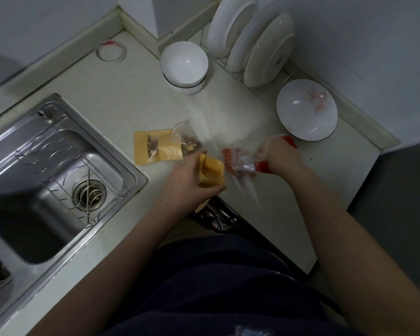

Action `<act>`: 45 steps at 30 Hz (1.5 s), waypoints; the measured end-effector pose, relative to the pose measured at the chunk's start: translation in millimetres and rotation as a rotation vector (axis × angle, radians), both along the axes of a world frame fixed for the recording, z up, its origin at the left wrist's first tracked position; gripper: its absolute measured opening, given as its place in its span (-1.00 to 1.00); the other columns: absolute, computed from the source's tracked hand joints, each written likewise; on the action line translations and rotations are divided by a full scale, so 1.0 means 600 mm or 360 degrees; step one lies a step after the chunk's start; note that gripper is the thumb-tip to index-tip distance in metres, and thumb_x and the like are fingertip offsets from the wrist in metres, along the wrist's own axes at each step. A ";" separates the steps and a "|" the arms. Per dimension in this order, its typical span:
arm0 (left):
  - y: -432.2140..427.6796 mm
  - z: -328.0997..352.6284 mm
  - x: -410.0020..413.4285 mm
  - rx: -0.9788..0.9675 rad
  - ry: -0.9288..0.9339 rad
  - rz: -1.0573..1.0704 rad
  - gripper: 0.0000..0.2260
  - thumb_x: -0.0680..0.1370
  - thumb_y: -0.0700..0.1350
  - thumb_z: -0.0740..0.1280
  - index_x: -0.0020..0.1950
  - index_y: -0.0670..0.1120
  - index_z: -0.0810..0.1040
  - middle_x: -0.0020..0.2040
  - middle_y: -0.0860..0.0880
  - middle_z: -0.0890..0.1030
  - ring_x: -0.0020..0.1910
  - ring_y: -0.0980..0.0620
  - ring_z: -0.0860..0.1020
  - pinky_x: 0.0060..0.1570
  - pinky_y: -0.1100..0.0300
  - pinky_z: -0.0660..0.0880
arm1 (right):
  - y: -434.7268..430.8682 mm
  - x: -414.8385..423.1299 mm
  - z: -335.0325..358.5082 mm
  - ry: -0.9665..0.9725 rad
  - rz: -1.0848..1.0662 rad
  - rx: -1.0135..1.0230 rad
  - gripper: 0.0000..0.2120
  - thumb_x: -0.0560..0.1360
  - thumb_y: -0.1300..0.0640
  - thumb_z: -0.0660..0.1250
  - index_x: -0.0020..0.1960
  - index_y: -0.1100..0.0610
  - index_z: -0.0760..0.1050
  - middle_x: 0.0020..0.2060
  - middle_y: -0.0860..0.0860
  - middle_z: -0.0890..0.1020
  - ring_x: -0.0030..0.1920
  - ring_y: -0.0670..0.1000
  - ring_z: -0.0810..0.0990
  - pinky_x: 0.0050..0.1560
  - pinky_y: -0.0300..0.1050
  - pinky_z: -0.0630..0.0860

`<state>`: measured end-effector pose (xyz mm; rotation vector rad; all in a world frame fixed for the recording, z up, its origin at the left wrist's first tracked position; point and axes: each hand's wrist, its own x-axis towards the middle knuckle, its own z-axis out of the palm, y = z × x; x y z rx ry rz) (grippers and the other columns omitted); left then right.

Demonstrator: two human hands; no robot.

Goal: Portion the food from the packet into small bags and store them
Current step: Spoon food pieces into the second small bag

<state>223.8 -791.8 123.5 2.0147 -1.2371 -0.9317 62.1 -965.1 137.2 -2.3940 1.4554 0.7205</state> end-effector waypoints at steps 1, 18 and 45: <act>0.000 0.000 0.000 -0.0004 -0.0005 -0.0001 -0.17 0.29 0.23 0.52 0.47 0.03 0.30 0.36 0.03 0.44 0.33 0.02 0.38 0.24 0.05 0.39 | -0.007 0.001 0.007 -0.0008 -0.0049 0.0010 -0.77 0.48 0.03 0.25 -0.07 0.17 0.59 -0.11 0.12 0.65 -0.07 0.13 0.62 -0.16 -0.19 0.42; -0.011 0.008 -0.009 -0.0073 0.0028 -0.0085 -0.24 0.30 0.18 0.54 0.43 0.02 0.35 0.28 0.06 0.47 0.15 0.19 0.34 0.06 0.20 0.31 | 0.005 -0.079 0.068 -0.1274 -0.1468 0.0583 -0.72 0.55 0.35 0.19 -0.33 0.19 0.31 -0.47 0.05 0.29 -0.61 -0.09 0.20 -0.58 -0.34 0.10; -0.027 0.032 -0.017 -0.0061 0.0055 -0.0175 -0.27 0.33 0.13 0.54 0.43 0.01 0.35 0.30 0.04 0.47 0.18 0.16 0.36 0.11 0.19 0.33 | 0.035 -0.098 0.144 -0.1899 -0.1488 0.0588 -0.75 0.55 0.20 0.29 -0.10 0.42 0.51 -0.59 -0.06 0.33 -0.55 -0.10 0.14 -0.56 -0.27 0.06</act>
